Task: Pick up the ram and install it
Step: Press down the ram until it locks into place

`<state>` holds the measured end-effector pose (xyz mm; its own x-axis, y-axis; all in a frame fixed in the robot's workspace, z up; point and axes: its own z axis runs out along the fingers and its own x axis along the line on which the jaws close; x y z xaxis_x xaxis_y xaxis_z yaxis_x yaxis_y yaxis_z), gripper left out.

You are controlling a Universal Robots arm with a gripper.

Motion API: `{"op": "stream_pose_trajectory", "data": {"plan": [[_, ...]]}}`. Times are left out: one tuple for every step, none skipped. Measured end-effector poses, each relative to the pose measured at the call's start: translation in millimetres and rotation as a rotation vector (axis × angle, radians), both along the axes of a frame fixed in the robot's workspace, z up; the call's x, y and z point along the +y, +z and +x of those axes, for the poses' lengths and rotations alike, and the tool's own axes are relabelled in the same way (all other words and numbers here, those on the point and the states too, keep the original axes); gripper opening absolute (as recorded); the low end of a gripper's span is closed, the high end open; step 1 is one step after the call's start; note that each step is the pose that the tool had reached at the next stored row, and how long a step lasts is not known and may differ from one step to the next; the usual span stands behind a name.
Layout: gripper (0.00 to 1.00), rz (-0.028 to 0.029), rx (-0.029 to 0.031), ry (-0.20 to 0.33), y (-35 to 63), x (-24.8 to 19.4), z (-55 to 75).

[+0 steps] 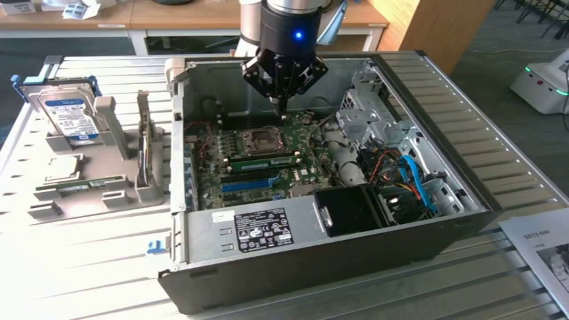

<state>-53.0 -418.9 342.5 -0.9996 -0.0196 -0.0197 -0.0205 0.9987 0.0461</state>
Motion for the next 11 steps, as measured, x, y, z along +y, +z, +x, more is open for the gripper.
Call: {"op": "stream_pose_trajectory", "data": {"plan": [[0.10, -0.0001, 0.0032, 0.000, 0.0, 0.0, 0.3], [0.10, -0.0001, 0.0071, 0.000, 0.0, 0.0, 0.6], [0.10, -0.0002, 0.0102, 0.000, 0.1, 0.0, 0.8], [0.10, -0.0002, 0.0124, 0.000, 0.1, -0.1, 1.0], [0.10, -0.0001, 0.0150, 0.000, 0.0, 0.0, 1.3], [0.10, 0.0000, 0.0187, 0.000, 0.0, 0.0, 1.7], [0.10, 0.0000, 0.0225, 0.000, 0.0, 0.0, 2.2], [0.10, 0.0000, 0.0267, 0.000, 0.0, 0.0, 2.7], [0.10, -0.0001, 0.0301, 0.000, 0.1, -0.1, 3.1], [0.10, -0.0001, 0.0327, 0.000, 0.1, -0.1, 3.4], [0.10, -0.0002, 0.0340, 0.000, 0.1, -0.1, 3.5]]}}
